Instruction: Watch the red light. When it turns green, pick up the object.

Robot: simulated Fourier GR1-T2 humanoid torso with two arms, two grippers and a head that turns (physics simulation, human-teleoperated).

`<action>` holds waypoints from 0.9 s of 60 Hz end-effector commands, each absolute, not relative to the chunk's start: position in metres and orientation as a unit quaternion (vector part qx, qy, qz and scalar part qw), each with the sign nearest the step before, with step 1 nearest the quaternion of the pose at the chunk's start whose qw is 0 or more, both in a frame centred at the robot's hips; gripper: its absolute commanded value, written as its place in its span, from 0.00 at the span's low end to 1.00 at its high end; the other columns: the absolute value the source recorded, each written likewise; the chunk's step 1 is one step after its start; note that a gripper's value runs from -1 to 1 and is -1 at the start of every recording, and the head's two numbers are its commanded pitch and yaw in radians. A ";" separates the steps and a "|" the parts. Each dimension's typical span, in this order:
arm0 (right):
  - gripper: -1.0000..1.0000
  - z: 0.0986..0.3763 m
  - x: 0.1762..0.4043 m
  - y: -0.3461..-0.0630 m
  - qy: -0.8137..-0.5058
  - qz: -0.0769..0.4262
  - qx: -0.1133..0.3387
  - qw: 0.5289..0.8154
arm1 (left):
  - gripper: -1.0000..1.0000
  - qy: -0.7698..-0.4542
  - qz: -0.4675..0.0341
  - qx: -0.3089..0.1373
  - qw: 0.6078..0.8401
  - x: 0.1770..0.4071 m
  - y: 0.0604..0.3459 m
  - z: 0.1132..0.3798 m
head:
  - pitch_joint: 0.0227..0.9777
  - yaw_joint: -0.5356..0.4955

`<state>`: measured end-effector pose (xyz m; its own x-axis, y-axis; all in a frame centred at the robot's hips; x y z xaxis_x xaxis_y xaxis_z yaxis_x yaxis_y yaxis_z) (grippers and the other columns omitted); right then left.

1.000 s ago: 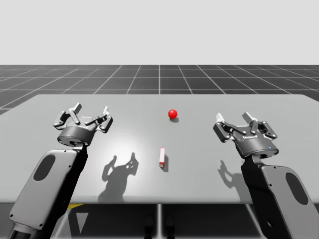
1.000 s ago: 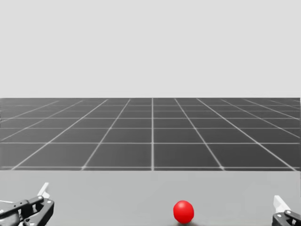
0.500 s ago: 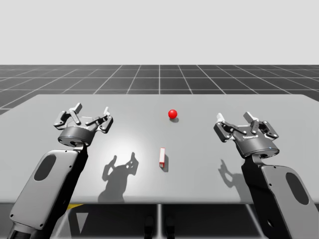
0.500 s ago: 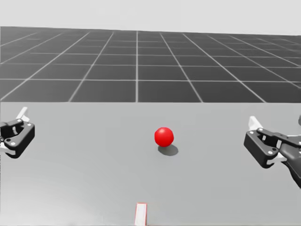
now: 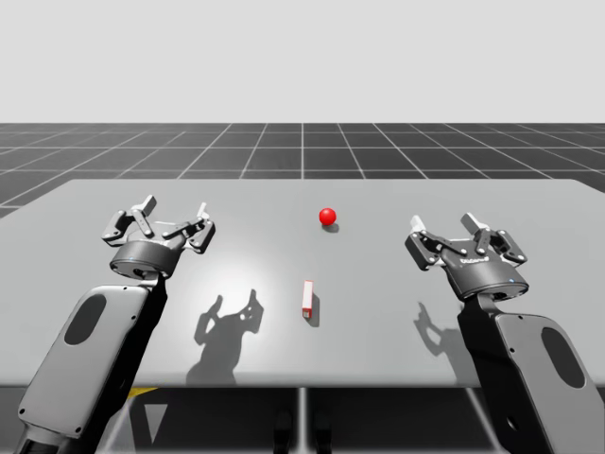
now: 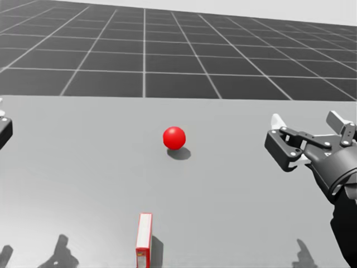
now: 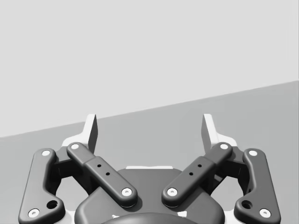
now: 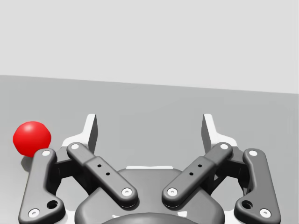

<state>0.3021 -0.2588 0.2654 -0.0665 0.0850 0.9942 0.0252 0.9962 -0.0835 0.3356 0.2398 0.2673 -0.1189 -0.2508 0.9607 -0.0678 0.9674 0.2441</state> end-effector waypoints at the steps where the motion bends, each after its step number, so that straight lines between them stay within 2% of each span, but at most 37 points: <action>1: 0.00 0.265 0.303 -0.259 -0.729 0.023 -0.038 0.683 | 0.00 -0.745 -0.070 0.106 0.655 0.335 0.239 0.267 | 0.59 0.40; 54: 0.00 0.265 0.303 -0.260 -0.729 0.027 -0.040 0.683 | 0.00 -0.744 -0.071 0.103 0.657 0.336 0.237 0.267 | 0.59 0.40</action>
<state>0.3033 -0.2595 0.2652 -0.0644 0.0927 0.9936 0.0227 0.9956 -0.0914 0.3352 0.2382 0.2672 -0.1177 -0.2483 0.9615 -0.0626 0.9682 0.2423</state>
